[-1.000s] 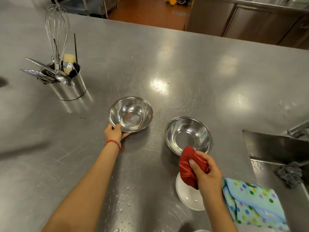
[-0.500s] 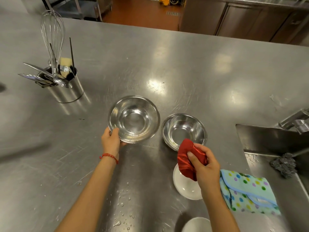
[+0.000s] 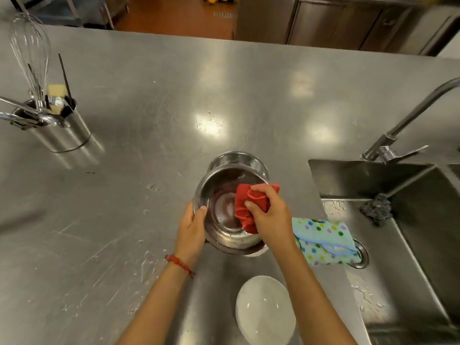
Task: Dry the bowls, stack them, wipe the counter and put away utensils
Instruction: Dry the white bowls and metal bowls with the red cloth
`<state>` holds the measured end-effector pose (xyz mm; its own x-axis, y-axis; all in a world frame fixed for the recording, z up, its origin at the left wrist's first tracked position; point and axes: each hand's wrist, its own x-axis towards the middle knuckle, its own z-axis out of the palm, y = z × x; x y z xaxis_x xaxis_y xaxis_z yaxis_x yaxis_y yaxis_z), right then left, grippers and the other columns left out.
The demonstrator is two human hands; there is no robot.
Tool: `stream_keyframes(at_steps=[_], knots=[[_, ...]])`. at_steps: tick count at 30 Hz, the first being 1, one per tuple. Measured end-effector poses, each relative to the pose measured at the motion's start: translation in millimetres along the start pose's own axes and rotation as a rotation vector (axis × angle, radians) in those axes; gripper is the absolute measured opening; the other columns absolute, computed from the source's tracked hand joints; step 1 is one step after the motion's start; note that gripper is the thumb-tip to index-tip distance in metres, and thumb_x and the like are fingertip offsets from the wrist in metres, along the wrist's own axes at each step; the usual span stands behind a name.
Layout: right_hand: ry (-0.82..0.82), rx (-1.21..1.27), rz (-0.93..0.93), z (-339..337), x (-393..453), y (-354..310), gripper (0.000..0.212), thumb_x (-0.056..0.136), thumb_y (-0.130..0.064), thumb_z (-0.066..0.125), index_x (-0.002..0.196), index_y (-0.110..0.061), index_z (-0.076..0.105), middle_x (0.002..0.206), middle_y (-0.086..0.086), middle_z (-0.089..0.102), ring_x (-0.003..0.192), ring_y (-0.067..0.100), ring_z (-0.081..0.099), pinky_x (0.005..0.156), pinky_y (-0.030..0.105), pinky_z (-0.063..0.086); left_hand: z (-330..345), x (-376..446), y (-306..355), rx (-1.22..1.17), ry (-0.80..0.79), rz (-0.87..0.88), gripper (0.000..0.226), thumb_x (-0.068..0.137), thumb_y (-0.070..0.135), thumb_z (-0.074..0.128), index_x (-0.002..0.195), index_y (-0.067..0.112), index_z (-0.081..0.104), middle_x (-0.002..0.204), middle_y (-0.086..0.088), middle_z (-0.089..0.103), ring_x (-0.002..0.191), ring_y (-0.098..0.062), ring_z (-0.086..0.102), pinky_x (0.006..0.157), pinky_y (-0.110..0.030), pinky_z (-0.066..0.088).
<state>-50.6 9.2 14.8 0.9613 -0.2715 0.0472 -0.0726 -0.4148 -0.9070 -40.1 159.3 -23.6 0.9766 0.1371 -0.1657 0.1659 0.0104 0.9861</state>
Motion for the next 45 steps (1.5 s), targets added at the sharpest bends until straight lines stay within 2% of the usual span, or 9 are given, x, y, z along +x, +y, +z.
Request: stream_keyframes(at_steps=[5, 10, 15, 21, 24, 29, 34, 40, 45], knots=[[-0.061, -0.406, 0.044, -4, -9, 12, 0.026, 0.089, -0.018, 0.054, 0.114, -0.026, 0.053, 0.112, 0.002, 0.059, 0.096, 0.017, 0.054, 0.083, 0.029, 0.044, 19, -25, 7, 0.015, -0.008, 0.093, 0.023, 0.093, 0.008, 0.042, 0.095, 0.019, 0.062, 0.083, 0.007, 0.065, 0.075, -0.003, 0.062, 0.06, -0.004, 0.046], [-0.354, -0.205, -0.014, -14, -25, 13, 0.024, 0.08, -0.014, 0.067, 0.094, -0.033, 0.061, 0.084, -0.026, 0.054, 0.081, -0.015, 0.049, 0.072, 0.001, 0.033, 35, -38, 8, -0.006, -0.015, 0.01, 0.022, 0.095, 0.015, 0.04, 0.097, 0.011, 0.061, 0.083, 0.001, 0.063, 0.076, -0.01, 0.06, 0.067, -0.016, 0.052], [-0.068, -0.086, -0.063, -7, -20, 2, 0.028, 0.084, -0.014, 0.061, 0.101, -0.035, 0.056, 0.093, -0.016, 0.055, 0.083, -0.004, 0.049, 0.07, 0.004, 0.035, 44, -51, 11, -0.09, -0.095, 0.0, 0.026, 0.096, 0.017, 0.039, 0.092, 0.029, 0.062, 0.091, 0.004, 0.067, 0.08, 0.003, 0.065, 0.062, -0.008, 0.051], [0.086, -0.555, 0.013, -25, -7, 2, 0.026, 0.093, -0.019, 0.04, 0.116, -0.02, 0.05, 0.109, 0.007, 0.053, 0.098, 0.026, 0.051, 0.074, 0.03, 0.042, 48, -57, 15, -0.09, 0.03, 0.074, 0.032, 0.094, 0.009, 0.042, 0.072, 0.023, 0.06, 0.065, 0.011, 0.062, 0.057, 0.006, 0.057, 0.054, -0.007, 0.046], [-0.121, -0.929, -0.068, -40, -18, 9, 0.027, 0.088, -0.007, 0.047, 0.114, -0.014, 0.046, 0.106, 0.014, 0.055, 0.092, 0.028, 0.054, 0.069, 0.031, 0.041, 48, -53, 11, -0.066, 0.08, 0.077, 0.031, 0.093, 0.01, 0.043, 0.067, 0.02, 0.058, 0.062, 0.007, 0.056, 0.054, 0.002, 0.051, 0.051, -0.011, 0.045], [-0.493, -0.336, 0.089, -47, -32, 9, 0.025, 0.081, -0.012, 0.064, 0.105, -0.017, 0.063, 0.101, 0.002, 0.064, 0.095, 0.018, 0.057, 0.084, 0.022, 0.042, 58, -60, 2, -0.002, 0.099, 0.044, 0.034, 0.093, 0.016, 0.042, 0.061, 0.025, 0.048, 0.057, 0.009, 0.044, 0.05, 0.001, 0.041, 0.053, -0.02, 0.039], [-0.213, 0.043, 0.11, -24, -47, 1, 0.022, 0.084, -0.014, 0.061, 0.106, -0.019, 0.063, 0.095, -0.005, 0.062, 0.09, 0.01, 0.057, 0.075, 0.007, 0.04, 61, -51, 5, -0.064, 0.089, -0.059, 0.029, 0.094, 0.025, 0.043, 0.068, 0.026, 0.054, 0.066, 0.004, 0.057, 0.061, -0.007, 0.056, 0.053, -0.017, 0.048], [-0.438, -0.553, -0.007, -46, -50, 8, 0.028, 0.088, -0.015, 0.054, 0.115, -0.023, 0.053, 0.107, 0.006, 0.061, 0.096, 0.022, 0.059, 0.085, 0.031, 0.05, 48, -45, 6, 0.048, 0.091, 0.004, 0.029, 0.092, 0.018, 0.043, 0.063, 0.017, 0.047, 0.06, 0.006, 0.04, 0.052, -0.002, 0.038, 0.055, -0.026, 0.036], [-0.096, -0.995, -0.042, -55, -33, 11, 0.026, 0.09, -0.008, 0.048, 0.115, -0.014, 0.044, 0.111, 0.015, 0.05, 0.094, 0.028, 0.051, 0.066, 0.031, 0.035, 51, -45, 7, 0.104, 0.058, 0.09, 0.02, 0.094, 0.014, 0.043, 0.083, 0.008, 0.058, 0.062, 0.011, 0.048, 0.058, -0.004, 0.045, 0.063, -0.031, 0.045]])
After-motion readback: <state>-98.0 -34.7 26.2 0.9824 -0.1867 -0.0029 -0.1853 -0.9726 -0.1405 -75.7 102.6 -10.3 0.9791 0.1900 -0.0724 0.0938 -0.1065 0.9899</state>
